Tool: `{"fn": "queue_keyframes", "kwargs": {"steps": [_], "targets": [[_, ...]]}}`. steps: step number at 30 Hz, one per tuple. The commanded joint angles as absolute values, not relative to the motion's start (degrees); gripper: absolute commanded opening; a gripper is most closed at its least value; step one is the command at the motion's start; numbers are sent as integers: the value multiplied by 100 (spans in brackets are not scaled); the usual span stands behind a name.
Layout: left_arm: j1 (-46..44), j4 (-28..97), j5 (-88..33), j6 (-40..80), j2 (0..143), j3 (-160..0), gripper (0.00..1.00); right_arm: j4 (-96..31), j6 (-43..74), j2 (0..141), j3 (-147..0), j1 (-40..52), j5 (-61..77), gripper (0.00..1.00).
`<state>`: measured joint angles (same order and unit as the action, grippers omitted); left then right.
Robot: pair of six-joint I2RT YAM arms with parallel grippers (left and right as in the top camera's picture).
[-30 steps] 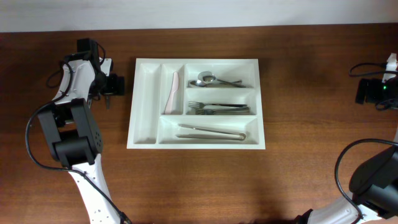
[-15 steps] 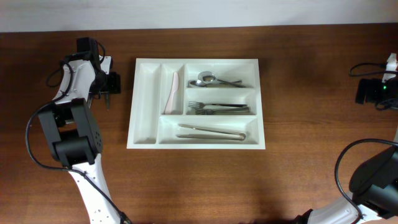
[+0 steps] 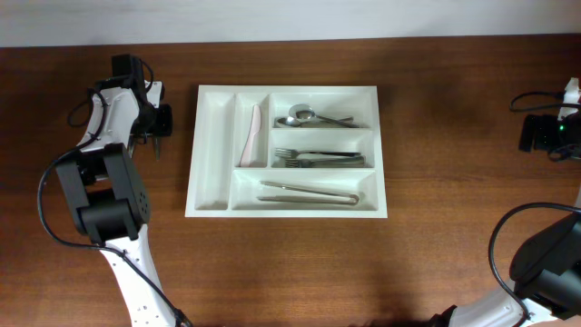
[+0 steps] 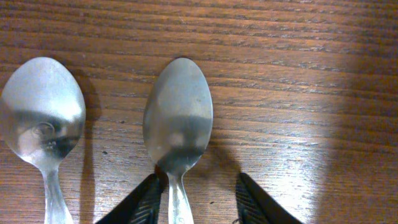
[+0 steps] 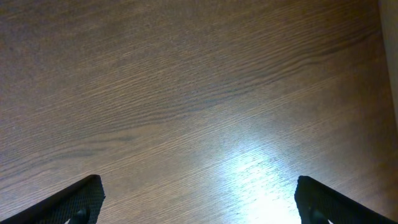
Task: Pack container
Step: 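Align the left gripper over the right silver spoon and lower, then close the left gripper on the spoon handle and lift it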
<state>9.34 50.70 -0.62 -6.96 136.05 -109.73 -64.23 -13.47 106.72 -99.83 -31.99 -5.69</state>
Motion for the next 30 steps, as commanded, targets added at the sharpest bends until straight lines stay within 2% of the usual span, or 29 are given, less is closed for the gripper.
{"fn": "queue_keyframes", "kwargs": {"steps": [1, 15, 17, 28, 30], "targets": [[954, 5037, 5, -714, 13823, -10954, 34, -6423, -1321, 10663, -9972, -3190, -600, 99], [954, 5019, 5, -714, 13823, -10954, 31, -6423, -1321, 10663, -9972, -3190, -600, 99], [954, 5011, 5, -714, 13823, -10954, 28, -6423, -1321, 10663, -9974, -3190, -600, 99], [954, 5009, 5, -714, 13823, -10954, 23, -6423, -1321, 10661, -9972, -3190, -600, 99], [954, 5009, 5, -714, 13823, -10954, 20, -6423, -1321, 10663, -9972, -3190, -600, 99]]}}
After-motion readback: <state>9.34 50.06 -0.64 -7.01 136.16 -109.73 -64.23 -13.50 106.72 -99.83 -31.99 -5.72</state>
